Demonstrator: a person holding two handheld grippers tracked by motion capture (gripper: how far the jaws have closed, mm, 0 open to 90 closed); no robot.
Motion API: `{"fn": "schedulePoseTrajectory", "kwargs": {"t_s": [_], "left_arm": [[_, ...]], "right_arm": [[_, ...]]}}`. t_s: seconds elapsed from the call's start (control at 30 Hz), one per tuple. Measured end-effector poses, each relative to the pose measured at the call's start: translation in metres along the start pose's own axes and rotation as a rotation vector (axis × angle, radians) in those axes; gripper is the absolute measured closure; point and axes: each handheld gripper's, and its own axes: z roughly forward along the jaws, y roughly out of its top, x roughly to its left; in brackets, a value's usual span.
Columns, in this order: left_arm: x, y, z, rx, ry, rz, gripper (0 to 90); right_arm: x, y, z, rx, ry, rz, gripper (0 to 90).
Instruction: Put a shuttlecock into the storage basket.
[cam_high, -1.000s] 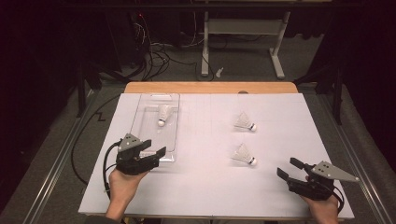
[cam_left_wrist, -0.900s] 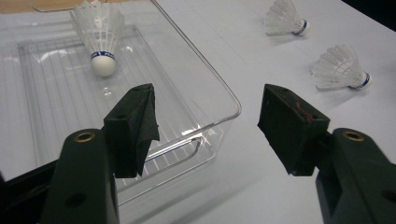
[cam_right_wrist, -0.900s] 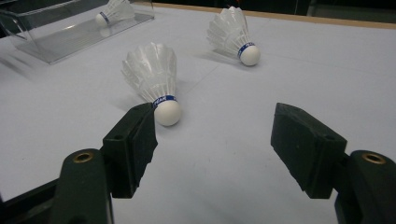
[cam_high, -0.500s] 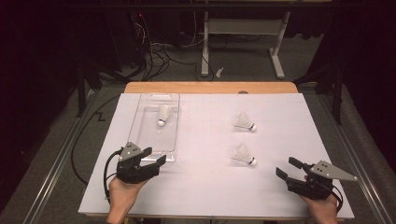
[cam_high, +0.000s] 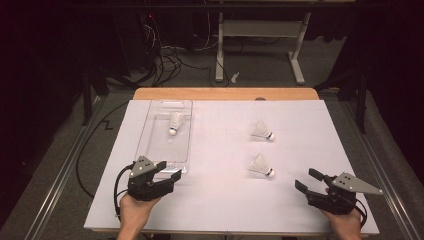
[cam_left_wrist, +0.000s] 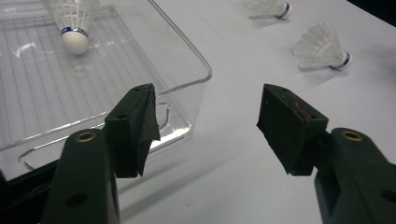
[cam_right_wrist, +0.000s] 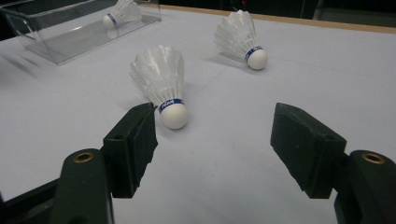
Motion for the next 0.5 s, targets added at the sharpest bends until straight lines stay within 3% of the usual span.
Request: {"fn": "schedulePoseTrajectory", "kwargs": {"t_s": [0.27,0.5], "left_arm": [[-0.005,0.005,0.013,0.026,-0.024,0.016,37.7],[-0.018,0.008,0.025,0.041,-0.055,0.034,37.9]], "right_arm": [[0.0,0.0,0.001,-0.001,0.005,0.004,31.7],[-0.001,0.0,0.002,0.004,0.01,-0.002,31.8]]}}
